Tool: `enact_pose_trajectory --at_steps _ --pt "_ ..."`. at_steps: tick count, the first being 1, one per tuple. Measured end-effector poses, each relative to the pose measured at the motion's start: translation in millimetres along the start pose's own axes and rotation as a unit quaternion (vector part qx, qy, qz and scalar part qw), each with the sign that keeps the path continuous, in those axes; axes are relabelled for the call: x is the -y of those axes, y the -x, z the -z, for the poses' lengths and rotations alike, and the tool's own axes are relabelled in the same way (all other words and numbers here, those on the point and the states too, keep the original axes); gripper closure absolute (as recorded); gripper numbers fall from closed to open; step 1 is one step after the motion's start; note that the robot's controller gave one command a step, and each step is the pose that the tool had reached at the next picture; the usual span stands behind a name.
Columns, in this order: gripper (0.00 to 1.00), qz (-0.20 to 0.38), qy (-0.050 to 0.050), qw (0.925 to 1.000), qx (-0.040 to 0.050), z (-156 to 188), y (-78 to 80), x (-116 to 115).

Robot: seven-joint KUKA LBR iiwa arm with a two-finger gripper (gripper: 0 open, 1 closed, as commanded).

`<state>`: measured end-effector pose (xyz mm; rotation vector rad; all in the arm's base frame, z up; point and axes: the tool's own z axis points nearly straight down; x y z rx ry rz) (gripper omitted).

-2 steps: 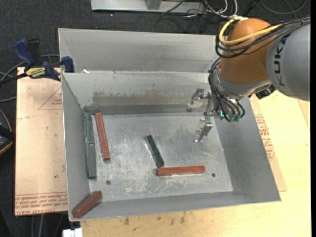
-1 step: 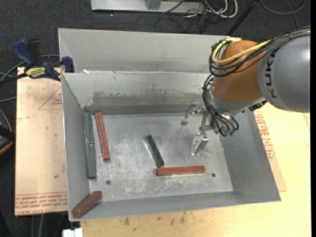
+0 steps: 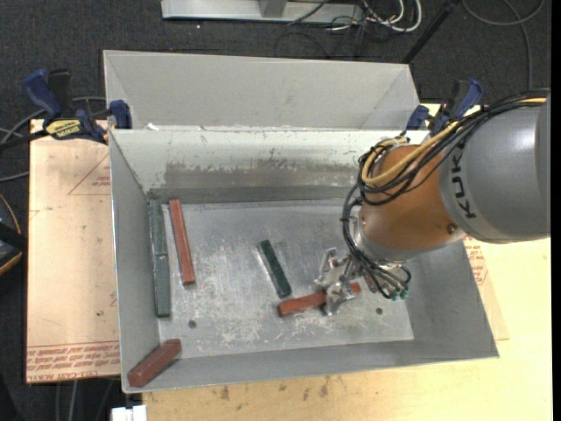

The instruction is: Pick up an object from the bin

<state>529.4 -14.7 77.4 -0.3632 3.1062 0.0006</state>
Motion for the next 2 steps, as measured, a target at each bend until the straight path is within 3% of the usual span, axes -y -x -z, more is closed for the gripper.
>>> enact_pose_trajectory --at_steps 1,2 --pt "1.0 0.0 0.0 1.0 0.0 0 0.0 0" --pt "1.0 0.037 0.0 0.9993 -0.0032 162 -22.5 30"
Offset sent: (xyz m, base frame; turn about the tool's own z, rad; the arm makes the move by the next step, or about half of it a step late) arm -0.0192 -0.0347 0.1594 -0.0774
